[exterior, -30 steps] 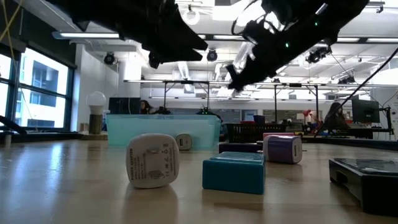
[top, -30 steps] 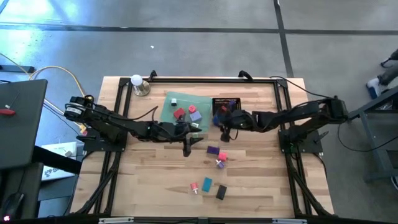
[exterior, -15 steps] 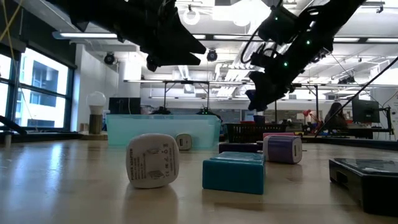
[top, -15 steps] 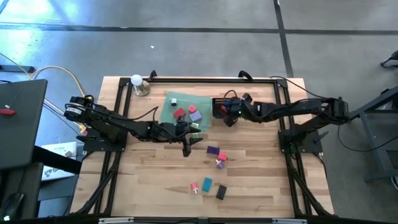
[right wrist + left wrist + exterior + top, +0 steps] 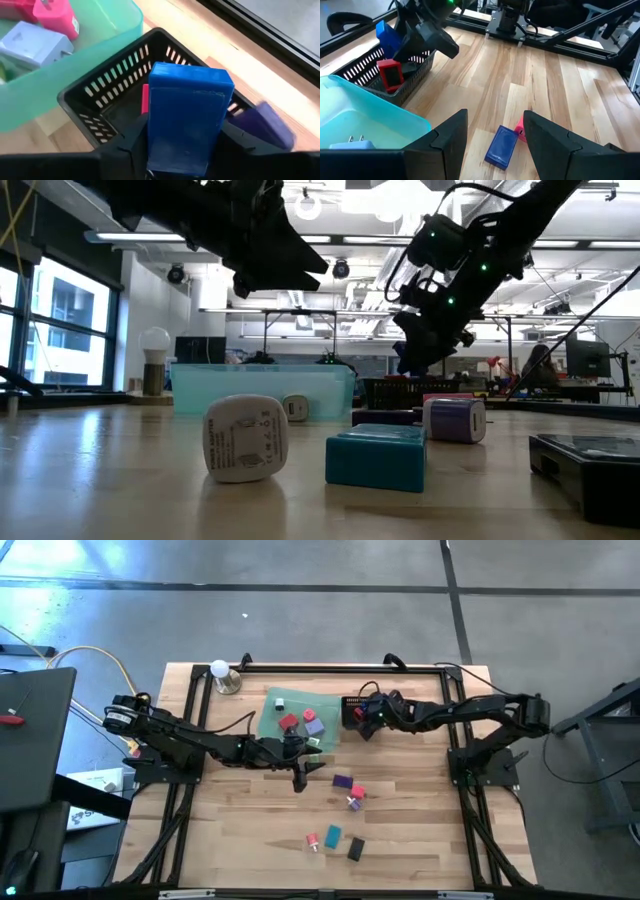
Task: Pick & Place Office items
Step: Put the blue digital timer into the black bin, then put the green charger adapter into the green bin
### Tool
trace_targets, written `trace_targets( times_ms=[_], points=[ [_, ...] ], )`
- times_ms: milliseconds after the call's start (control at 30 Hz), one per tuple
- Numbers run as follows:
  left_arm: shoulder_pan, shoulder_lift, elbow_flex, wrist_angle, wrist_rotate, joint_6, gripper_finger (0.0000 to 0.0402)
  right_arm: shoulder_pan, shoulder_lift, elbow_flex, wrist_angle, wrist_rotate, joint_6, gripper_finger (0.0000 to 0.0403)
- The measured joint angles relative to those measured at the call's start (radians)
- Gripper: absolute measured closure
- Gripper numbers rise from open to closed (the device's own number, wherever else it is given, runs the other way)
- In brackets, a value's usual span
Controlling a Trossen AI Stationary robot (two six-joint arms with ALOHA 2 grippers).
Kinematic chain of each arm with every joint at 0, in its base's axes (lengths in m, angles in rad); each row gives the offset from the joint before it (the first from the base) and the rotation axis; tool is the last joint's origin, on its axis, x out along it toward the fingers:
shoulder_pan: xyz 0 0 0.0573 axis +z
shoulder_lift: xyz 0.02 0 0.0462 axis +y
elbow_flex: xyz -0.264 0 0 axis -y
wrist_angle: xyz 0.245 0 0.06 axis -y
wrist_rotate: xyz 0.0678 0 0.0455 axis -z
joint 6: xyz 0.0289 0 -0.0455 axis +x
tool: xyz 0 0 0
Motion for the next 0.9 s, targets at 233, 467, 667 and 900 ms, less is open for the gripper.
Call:
trace_targets(
  times_ms=[233, 467, 667, 900],
  points=[
    [0.000, 0.000, 0.000, -0.007, 0.000, 0.000, 0.0216, 0.000, 0.000, -0.001, 0.013, -0.002, 0.018, 0.0228],
    [0.000, 0.000, 0.000, -0.010, 0.000, 0.000, 0.0216, 0.000, 0.001, -0.001, 0.014, 0.008, -0.005, 0.0214],
    [0.000, 0.000, 0.000, -0.012, -0.001, -0.005, 0.0216, 0.001, 0.001, -0.002, 0.062, 0.011, -0.052, 0.0208],
    [0.000, 0.000, 0.000, -0.051, 0.006, -0.013, 0.0216, 0.108, -0.025, -0.002, 0.261, 0.173, -0.223, 0.0208]
  ],
)
